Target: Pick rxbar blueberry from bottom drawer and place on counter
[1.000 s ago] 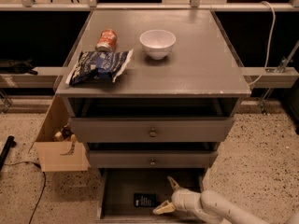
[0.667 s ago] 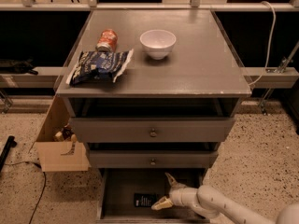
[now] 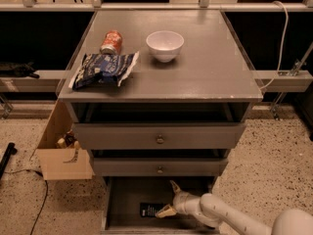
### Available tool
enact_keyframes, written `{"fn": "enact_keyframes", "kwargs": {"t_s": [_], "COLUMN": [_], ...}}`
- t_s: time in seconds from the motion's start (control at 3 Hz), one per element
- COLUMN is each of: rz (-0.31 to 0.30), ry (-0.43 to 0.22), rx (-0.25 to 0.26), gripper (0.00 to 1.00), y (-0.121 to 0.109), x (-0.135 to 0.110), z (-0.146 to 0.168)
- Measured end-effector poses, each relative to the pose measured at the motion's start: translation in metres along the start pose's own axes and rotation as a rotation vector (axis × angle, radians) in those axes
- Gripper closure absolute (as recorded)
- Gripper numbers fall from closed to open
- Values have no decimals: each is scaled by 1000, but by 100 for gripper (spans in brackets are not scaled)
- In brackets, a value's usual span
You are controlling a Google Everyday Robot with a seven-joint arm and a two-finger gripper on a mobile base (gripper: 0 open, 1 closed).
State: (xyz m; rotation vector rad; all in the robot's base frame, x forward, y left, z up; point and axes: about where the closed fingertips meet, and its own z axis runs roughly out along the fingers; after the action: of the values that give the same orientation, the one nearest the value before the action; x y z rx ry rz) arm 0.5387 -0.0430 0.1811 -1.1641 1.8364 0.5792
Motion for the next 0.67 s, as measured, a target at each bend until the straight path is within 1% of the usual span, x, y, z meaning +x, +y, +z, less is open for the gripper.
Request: {"fn": "enact_keyframes", "kwargs": {"t_s": [0.33, 0.67], "rz": [76, 80], "ry": [-19, -16], "rx": [51, 44], "gripper": [0, 0], "y": [7, 12], "x": [29, 31], "z": [14, 16]}}
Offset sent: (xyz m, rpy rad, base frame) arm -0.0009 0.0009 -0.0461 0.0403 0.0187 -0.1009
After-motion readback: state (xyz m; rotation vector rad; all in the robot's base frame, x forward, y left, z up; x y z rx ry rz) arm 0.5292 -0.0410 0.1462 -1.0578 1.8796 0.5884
